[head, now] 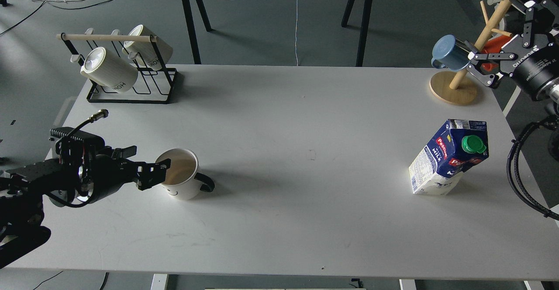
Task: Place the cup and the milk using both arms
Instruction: 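Grasp the white mug rim with the left gripper, then slide the white mug with the left gripper toward the table center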
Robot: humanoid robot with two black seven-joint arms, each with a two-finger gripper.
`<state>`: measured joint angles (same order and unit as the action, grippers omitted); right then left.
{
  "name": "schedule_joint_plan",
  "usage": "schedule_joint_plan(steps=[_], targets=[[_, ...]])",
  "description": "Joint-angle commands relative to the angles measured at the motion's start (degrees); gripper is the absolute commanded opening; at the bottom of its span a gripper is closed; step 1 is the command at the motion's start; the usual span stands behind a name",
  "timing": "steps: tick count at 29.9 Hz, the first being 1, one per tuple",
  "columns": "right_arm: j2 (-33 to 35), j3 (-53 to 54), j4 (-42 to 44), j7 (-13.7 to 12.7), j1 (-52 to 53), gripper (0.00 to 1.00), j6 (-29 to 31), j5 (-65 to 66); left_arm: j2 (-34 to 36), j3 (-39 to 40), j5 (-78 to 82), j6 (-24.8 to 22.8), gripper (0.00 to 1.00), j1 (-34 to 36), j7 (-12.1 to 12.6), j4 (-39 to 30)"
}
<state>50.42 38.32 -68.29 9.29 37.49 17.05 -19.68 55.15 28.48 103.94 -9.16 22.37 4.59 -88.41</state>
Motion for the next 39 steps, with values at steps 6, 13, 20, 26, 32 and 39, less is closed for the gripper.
schedule_joint_plan(steps=[6,13,20,26,32,39], targets=[[-0.15,-0.27,0.09,0.03,-0.14,0.98,0.0,0.09,-0.13,-0.97,0.56,-0.07,0.68,0.22,1.12,0.44],[-0.23,-0.27,0.09,0.03,-0.23,0.98,-0.09,0.09,0.05,-1.32,2.66,-0.42,0.43,0.22,1.12,0.44],[-0.67,-0.27,0.17,0.03,-0.14,0.98,-0.09,0.09,-0.13,-1.32,2.93,-0.68,0.04,0.22,0.77,0.35],[-0.85,-0.27,0.26,0.03,-0.14,0.98,-0.09,0.09,-0.13,-1.58,2.93,-0.59,0.0,0.48,0.42,-0.44],[-0.85,-0.18,0.17,-0.06,-0.05,0.98,-0.09,0.09,0.39,-1.5,3.02,-0.33,0.0,1.97,-0.19,-1.41],[-0.67,-0.09,-0.18,-0.32,1.0,0.98,-0.87,0.09,1.71,-1.58,2.93,-1.03,0.0,7.33,-0.72,-5.01]])
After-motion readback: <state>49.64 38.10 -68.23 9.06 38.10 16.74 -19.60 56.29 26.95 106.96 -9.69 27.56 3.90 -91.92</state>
